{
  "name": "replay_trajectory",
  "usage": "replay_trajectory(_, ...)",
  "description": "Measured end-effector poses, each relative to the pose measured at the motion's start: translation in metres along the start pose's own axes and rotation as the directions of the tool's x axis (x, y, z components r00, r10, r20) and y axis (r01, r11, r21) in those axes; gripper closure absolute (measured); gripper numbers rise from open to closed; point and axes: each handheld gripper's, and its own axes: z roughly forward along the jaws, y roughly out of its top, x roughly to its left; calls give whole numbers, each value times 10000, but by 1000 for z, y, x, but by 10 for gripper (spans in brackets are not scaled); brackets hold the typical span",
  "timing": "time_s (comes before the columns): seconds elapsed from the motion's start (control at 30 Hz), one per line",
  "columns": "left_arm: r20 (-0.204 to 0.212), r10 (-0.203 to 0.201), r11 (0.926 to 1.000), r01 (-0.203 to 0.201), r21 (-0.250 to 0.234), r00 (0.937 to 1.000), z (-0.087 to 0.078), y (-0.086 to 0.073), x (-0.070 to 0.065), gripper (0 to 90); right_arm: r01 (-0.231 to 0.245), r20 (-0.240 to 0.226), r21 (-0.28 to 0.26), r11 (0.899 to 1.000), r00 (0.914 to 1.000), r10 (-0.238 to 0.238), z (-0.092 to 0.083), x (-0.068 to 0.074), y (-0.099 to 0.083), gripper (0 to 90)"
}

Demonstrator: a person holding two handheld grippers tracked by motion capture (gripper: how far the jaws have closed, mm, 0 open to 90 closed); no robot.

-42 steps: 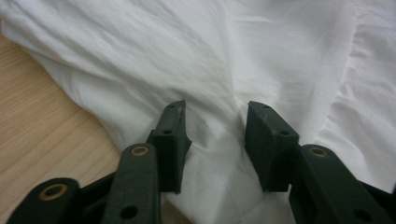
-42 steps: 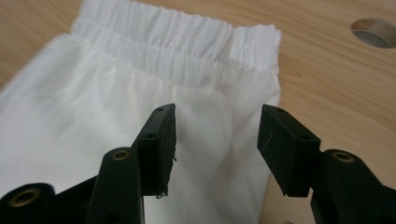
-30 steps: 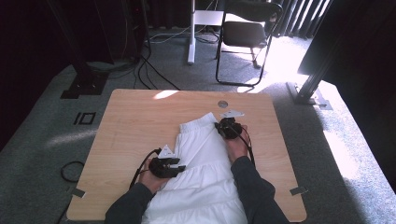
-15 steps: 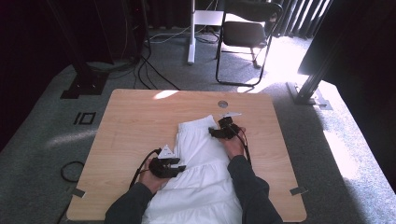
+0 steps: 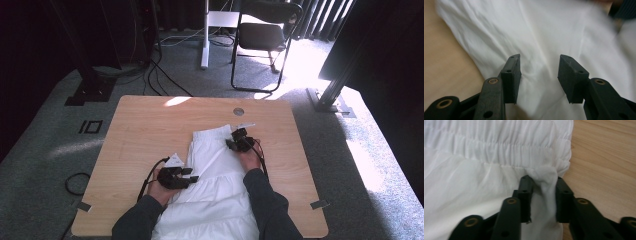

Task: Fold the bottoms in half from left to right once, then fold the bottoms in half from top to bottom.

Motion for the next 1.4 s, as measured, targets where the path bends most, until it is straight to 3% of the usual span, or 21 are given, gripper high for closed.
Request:
replay_trajectory(0.03, 0, 0, 10000, 0, 0, 10000, 0, 0, 0, 532, -60, -37, -31, 10000, 10000, 60, 0, -1, -1, 765)
replay_trajectory(0.07, -484, -130, 9981, 100, -604, 9987, -15, 21, 11, 504, -440, -277, -117, 9990, 9987, 437, -1, -5, -3, 789)
replay_trajectory(0.17, -1049, -401, 9962, 317, -808, 9937, -15, 43, 29, 458, -628, -398, -187, 9978, 9973, 621, -2, -7, -4, 794)
replay_trajectory(0.2, -1049, -401, 9962, 317, -808, 9937, -15, 43, 29, 449, -628, -398, -187, 9978, 9973, 621, -2, -7, -4, 794)
replay_trajectory(0.23, -1186, -608, 9952, 510, -836, 9911, -11, 50, 36, 449, -641, -357, -211, 9977, 9974, 633, -2, -6, -5, 794)
replay_trajectory(0.27, -1565, -856, 9940, 737, -807, 9840, 2, 60, 47, 435, -684, -313, -241, 9974, 9972, 676, -2, -6, -5, 794)
replay_trajectory(0.33, -1808, -910, 9947, 808, -631, 9793, 17, 66, 52, 414, -767, -186, -309, 9966, 9969, 762, -2, -4, -6, 794)
replay_trajectory(0.47, -2137, -1046, 9943, 1066, -20, 9713, 50, 69, 56, 367, -724, 251, -277, 9970, 9970, 731, -4, 2, -7, 794)
replay_trajectory(0.57, -2566, -1023, 9935, 1118, 228, 9611, 65, 66, 53, 319, -795, 339, -384, 9961, 9961, 808, -6, 2, -12, 794)
replay_trajectory(0.6, -2566, -1023, 9935, 1118, 228, 9611, 65, 66, 53, 295, -818, 363, -396, 9959, 9959, 832, -7, 1, -13, 794)
replay_trajectory(0.63, -2790, -1024, 9928, 1154, 305, 9548, 72, 63, 52, 288, -738, 492, -399, 9965, 9959, 757, -9, 1, -15, 792)
replay_trajectory(0.77, -2701, -1139, 9896, 1332, 540, 9561, 79, 59, 53, 289, -725, 588, -379, 9967, 9955, 746, -13, -1, -18, 792)
replay_trajectory(0.93, -2671, -1009, 9920, 1173, 459, 9584, 79, 58, 53, 290, -721, 572, -440, 9964, 9956, 746, -14, -1, -20, 790)
replay_trajectory(1.27, -2903, -593, 9931, 858, 795, 9551, 81, 60, 49, 292, -744, 558, -490, 9960, 9955, 771, -14, -1, -20, 787)
replay_trajectory(1.4, -2949, -594, 9913, 912, 953, 9537, 81, 62, 49, 301, -739, 567, -494, 9960, 9954, 766, -13, -1, -20, 787)
